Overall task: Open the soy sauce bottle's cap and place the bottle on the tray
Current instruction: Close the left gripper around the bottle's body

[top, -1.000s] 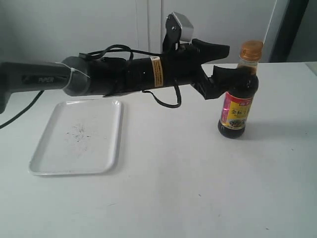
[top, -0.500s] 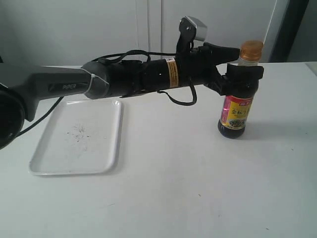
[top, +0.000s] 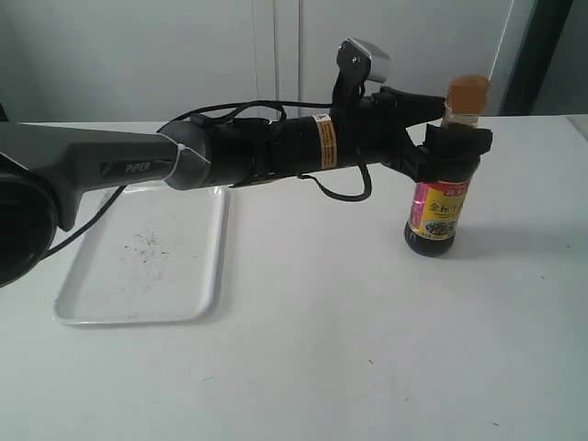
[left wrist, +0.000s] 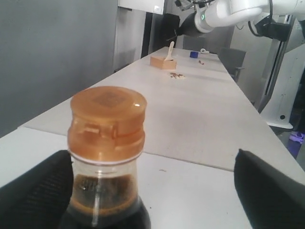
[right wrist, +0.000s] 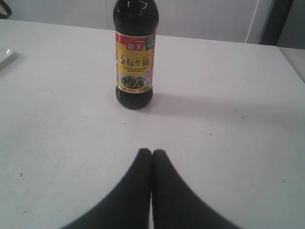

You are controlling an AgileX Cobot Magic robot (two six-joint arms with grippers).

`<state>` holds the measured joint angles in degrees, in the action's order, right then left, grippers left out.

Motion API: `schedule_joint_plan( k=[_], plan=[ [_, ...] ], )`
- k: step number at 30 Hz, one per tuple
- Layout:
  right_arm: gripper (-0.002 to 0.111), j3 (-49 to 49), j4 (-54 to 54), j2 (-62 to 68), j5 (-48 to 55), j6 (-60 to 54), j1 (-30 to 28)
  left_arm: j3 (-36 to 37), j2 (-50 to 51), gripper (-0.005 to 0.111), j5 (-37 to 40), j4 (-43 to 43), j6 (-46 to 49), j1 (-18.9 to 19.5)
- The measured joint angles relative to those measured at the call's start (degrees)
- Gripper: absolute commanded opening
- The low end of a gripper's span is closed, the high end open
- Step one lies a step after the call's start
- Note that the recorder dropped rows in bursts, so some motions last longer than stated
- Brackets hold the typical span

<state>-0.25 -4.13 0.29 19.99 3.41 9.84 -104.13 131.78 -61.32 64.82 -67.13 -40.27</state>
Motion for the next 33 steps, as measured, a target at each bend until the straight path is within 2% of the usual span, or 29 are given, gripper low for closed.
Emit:
schedule_joint_plan(
  k=[15,25,33],
  plan=[
    [0.0,0.0,0.0,0.0,0.0,0.0,0.0,-0.1,2.1,0.091,0.7,-0.4,5.9,0.0],
    [0.0,0.0,0.0,0.0,0.0,0.0,0.0,-0.3,5.7,0.091,-0.6,-6.4,10.5,0.0],
    [0.0,0.0,0.0,0.0,0.0,0.0,0.0,-0.3,7.6,0.091,-1.0,-7.1,12.7,-0.1]
  ],
)
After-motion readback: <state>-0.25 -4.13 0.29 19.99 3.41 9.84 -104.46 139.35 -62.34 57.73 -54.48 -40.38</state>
